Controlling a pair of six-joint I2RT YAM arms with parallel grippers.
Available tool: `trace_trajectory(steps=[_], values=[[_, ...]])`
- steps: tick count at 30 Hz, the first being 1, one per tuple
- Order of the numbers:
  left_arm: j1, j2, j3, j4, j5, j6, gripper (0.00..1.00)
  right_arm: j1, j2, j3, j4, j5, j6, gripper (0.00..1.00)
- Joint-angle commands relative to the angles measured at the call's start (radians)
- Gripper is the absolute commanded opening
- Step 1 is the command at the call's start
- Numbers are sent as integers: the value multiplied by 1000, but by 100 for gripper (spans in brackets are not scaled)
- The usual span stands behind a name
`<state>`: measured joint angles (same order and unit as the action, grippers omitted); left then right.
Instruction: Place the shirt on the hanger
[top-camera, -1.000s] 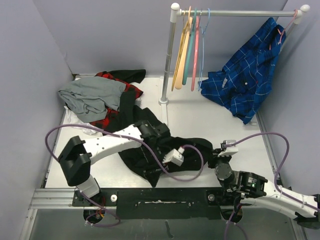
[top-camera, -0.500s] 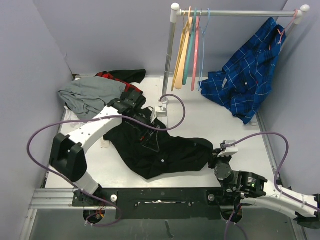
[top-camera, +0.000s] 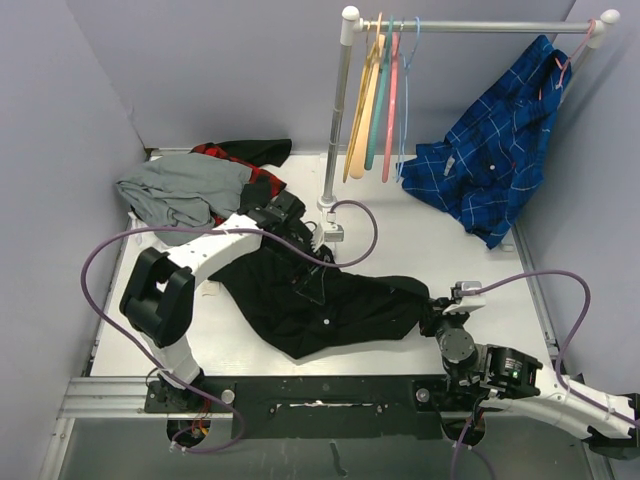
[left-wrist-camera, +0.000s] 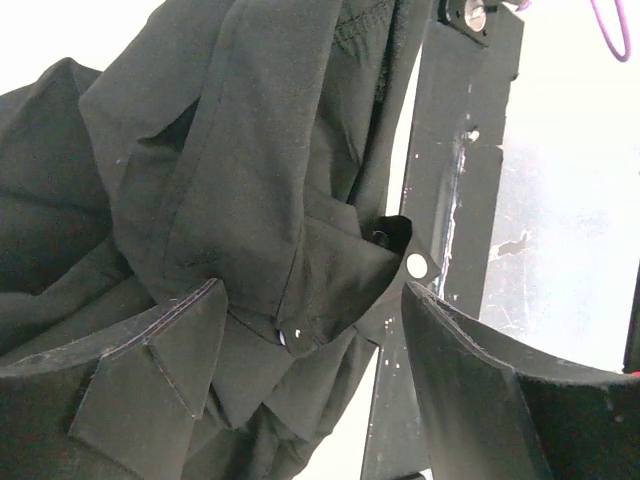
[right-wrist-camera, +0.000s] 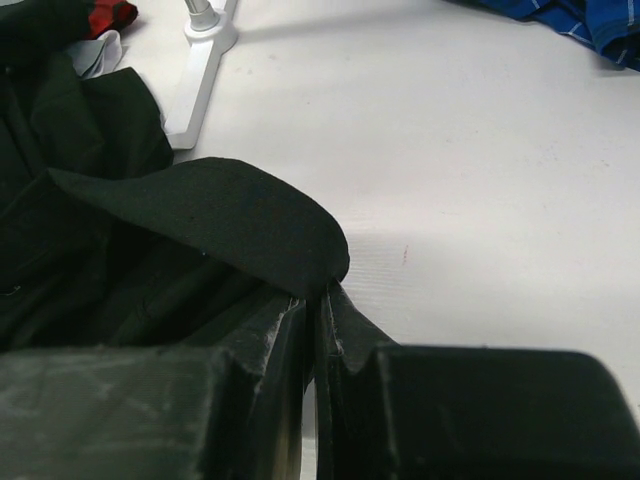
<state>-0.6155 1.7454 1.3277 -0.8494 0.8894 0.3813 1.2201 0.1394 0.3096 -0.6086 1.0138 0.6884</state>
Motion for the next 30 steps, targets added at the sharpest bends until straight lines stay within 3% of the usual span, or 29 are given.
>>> trace_trajectory(steps=[1,4,8,17,23,26,30], values=[[-48,6,-9,63,-28,16,69,8,-9,25,18,35,-1,0],[-53,20,-11,69,-34,11,58,9,-6,25,20,37,-4,0],[-64,34,31,20,-22,20,20,8,-12,22,18,41,1,0],[-155,-22,5,-35,-51,20,11,8,-34,20,6,58,11,0],[-269,-10,-15,-13,-17,-37,21,8,-52,18,-3,65,13,0],[-280,-5,28,-59,-57,-19,38,8,-51,22,-12,68,18,0],[-176,-107,67,-88,-128,46,71,8,-47,28,-20,71,25,0]])
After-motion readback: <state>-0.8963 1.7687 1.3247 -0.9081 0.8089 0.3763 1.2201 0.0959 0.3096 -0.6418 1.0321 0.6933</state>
